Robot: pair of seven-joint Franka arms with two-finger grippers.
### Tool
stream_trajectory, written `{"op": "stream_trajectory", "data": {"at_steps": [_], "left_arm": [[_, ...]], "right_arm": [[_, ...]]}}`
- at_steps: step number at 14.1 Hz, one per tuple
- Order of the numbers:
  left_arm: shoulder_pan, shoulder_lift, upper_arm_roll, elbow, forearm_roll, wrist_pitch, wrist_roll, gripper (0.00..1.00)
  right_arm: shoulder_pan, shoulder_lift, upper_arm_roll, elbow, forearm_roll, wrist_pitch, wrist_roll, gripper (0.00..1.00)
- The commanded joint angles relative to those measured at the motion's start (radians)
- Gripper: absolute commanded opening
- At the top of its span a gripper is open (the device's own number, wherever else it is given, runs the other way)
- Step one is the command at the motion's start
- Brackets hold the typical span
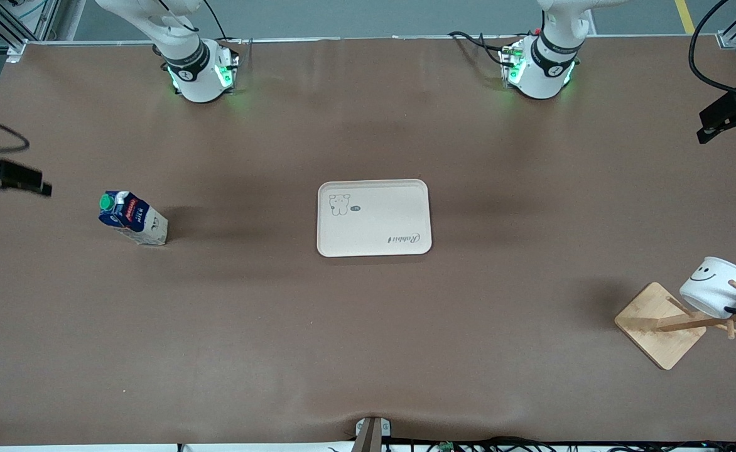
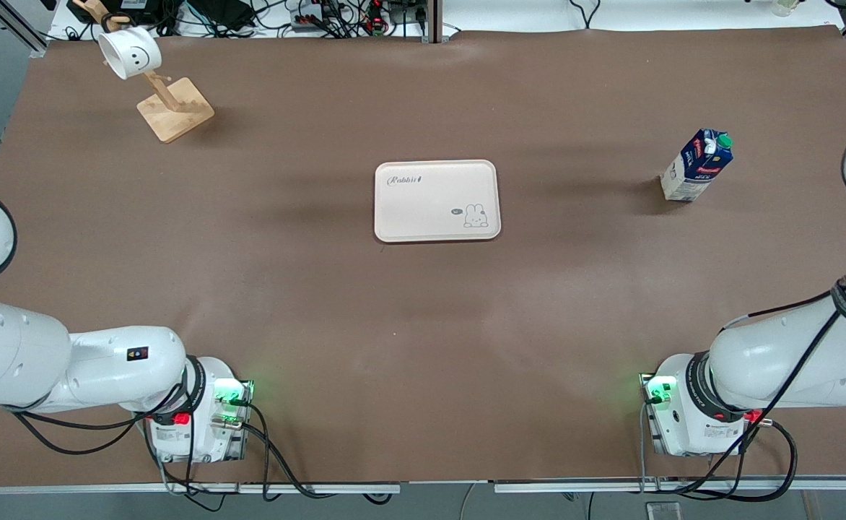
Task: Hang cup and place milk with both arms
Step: 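Release the milk carton on the table and raise both grippers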
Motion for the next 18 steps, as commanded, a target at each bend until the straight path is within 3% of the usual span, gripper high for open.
{"op": "stream_trajectory", "data": {"at_steps": [1, 3, 5, 7, 9, 14, 18], "left_arm": [[-0.011, -0.017, 0.006, -0.007, -0.016, -0.020, -0.008, 1.00], [-0.014, -0.025, -0.008, -0.003, -0.016, -0.052, -0.009, 1.00], [-0.016, -0.025, -0.009, -0.003, -0.018, -0.052, -0.011, 1.00], [-0.017, -0.024, -0.022, -0.007, -0.018, -0.060, -0.020, 1.00], [-0.019, -0.014, -0.045, -0.009, -0.018, -0.052, -0.029, 1.00], [-0.016, -0.010, -0.057, -0.013, -0.018, -0.037, -0.031, 1.00], [-0.011, -0.004, -0.059, -0.018, -0.018, -0.029, -0.031, 1.00]], "right_arm": [[0.000, -0.134, -0.004, -0.158, 0.018, -0.031, 0.016, 1.00], [-0.003, -0.212, -0.005, -0.276, 0.021, -0.001, 0.015, 1.00], [0.005, -0.328, -0.004, -0.442, 0.009, 0.151, 0.013, 1.00], [0.005, -0.365, -0.001, -0.495, 0.007, 0.150, 0.015, 1.00], [-0.009, -0.362, -0.008, -0.495, 0.000, 0.142, 0.015, 1.00], [-0.075, -0.303, -0.008, -0.342, -0.046, 0.142, 0.013, 1.00], [-0.031, -0.303, -0.001, -0.325, -0.092, 0.135, 0.015, 1.00]]}}
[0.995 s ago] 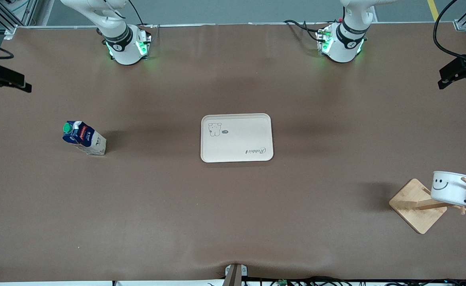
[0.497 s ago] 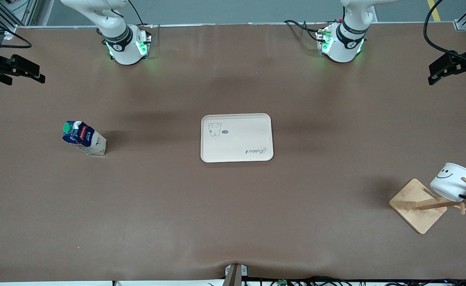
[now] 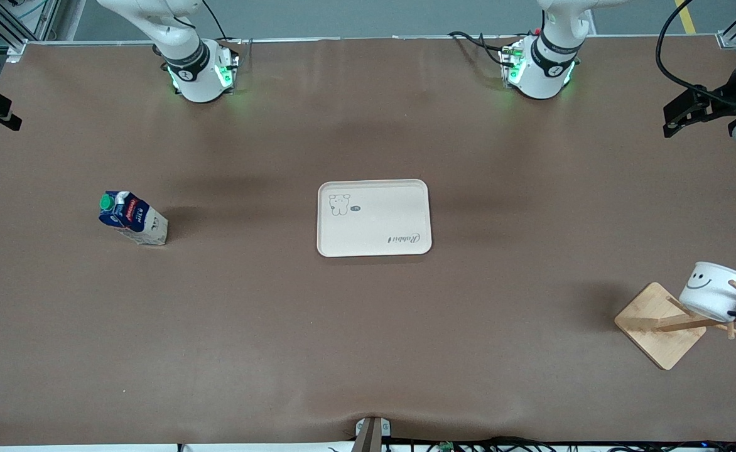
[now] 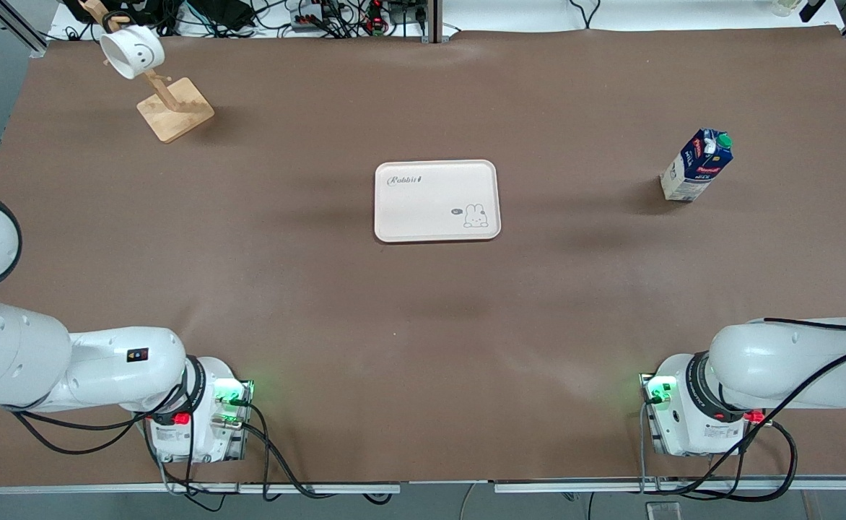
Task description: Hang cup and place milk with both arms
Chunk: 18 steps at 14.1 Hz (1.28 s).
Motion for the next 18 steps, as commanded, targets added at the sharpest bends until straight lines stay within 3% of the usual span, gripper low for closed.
{"op": "stream_trajectory", "data": {"at_steps": [1, 11, 18], "left_arm": [[0.009, -0.006, 0.000, -0.004, -0.015, 0.010, -0.009, 1.00], [0.029, -0.018, 0.005, -0.087, -0.053, 0.114, 0.000, 1.00], [0.032, -0.013, 0.013, -0.079, -0.050, 0.110, -0.004, 1.00]], "right_arm": [[0.016, 0.017, 0.007, 0.035, -0.028, -0.018, 0.012, 1.00], [0.027, 0.013, 0.010, 0.048, -0.028, -0.035, 0.002, 1.00], [0.024, 0.015, 0.007, 0.053, -0.020, -0.033, 0.013, 1.00]]}}
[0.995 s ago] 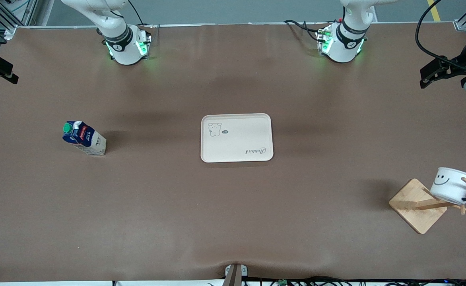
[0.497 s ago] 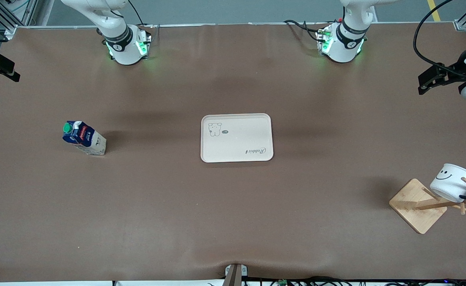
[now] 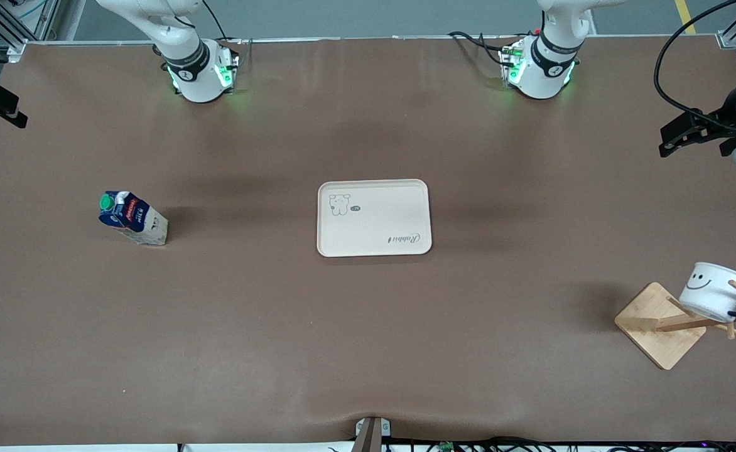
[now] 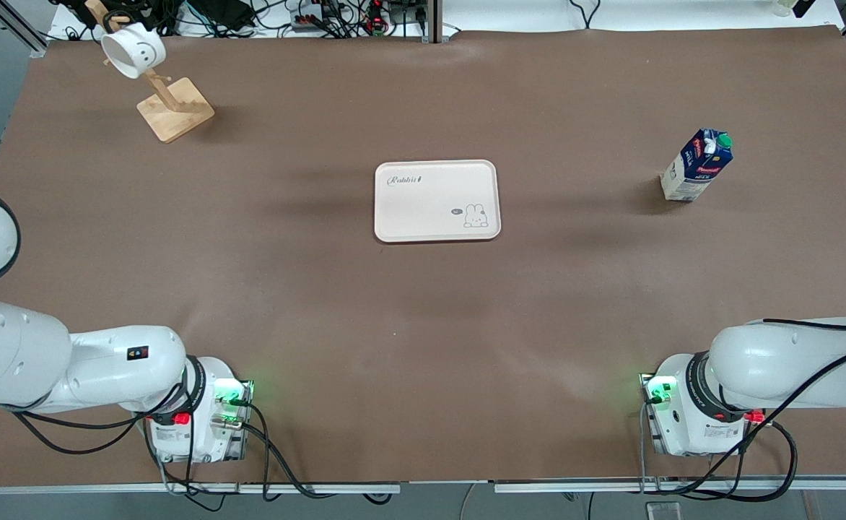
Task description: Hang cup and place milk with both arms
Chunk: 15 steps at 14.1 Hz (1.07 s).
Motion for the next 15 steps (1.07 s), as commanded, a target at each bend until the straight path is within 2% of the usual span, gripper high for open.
{"op": "stream_trajectory", "data": {"at_steps": [1, 6, 15], "left_arm": [[0.003, -0.017, 0.007, -0.007, -0.012, 0.007, -0.004, 1.00], [0.016, -0.014, 0.005, 0.012, -0.007, 0.006, -0.001, 1.00], [0.017, -0.012, 0.007, 0.013, -0.007, 0.006, -0.003, 1.00]], "right_arm": [[0.007, 0.011, -0.001, 0.024, -0.015, -0.011, 0.012, 1.00], [0.009, 0.011, 0.000, 0.023, -0.020, 0.000, 0.107, 1.00], [0.002, 0.018, -0.003, 0.023, -0.010, 0.006, 0.101, 1.00]]}}
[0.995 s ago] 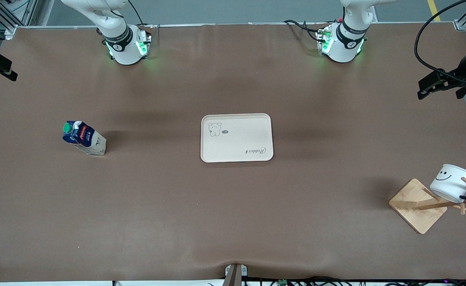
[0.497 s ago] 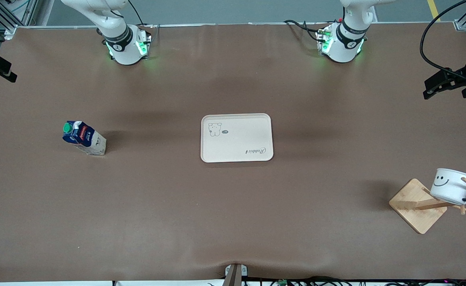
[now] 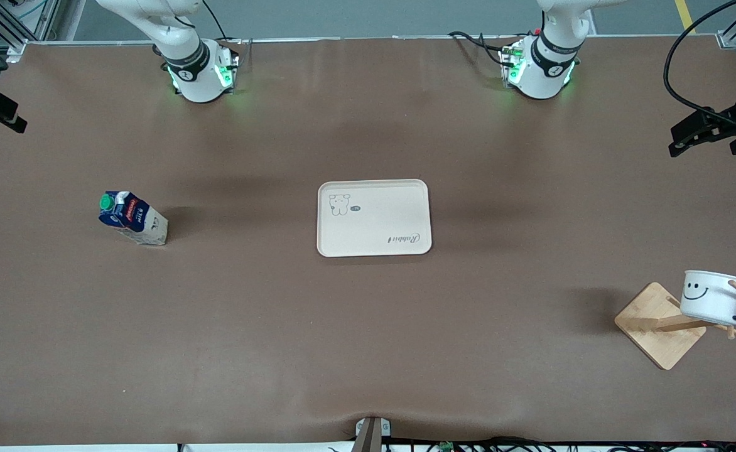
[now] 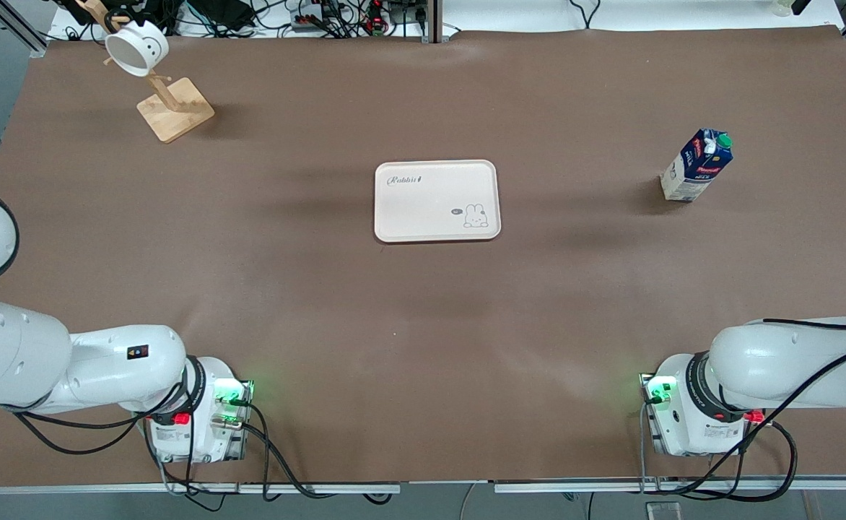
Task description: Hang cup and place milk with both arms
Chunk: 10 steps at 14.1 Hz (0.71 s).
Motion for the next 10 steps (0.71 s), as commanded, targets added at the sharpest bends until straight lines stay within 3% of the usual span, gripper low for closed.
{"op": "stream_trajectory", "data": {"at_steps": [1, 10], "left_arm": [[0.003, -0.011, 0.003, 0.001, -0.007, 0.002, -0.004, 1.00], [0.010, -0.008, 0.003, 0.022, -0.007, -0.016, -0.001, 1.00]], "right_arm": [[0.003, 0.013, -0.001, 0.022, -0.010, -0.005, 0.015, 1.00], [-0.009, 0.023, -0.002, 0.022, -0.012, -0.002, 0.017, 1.00]]}}
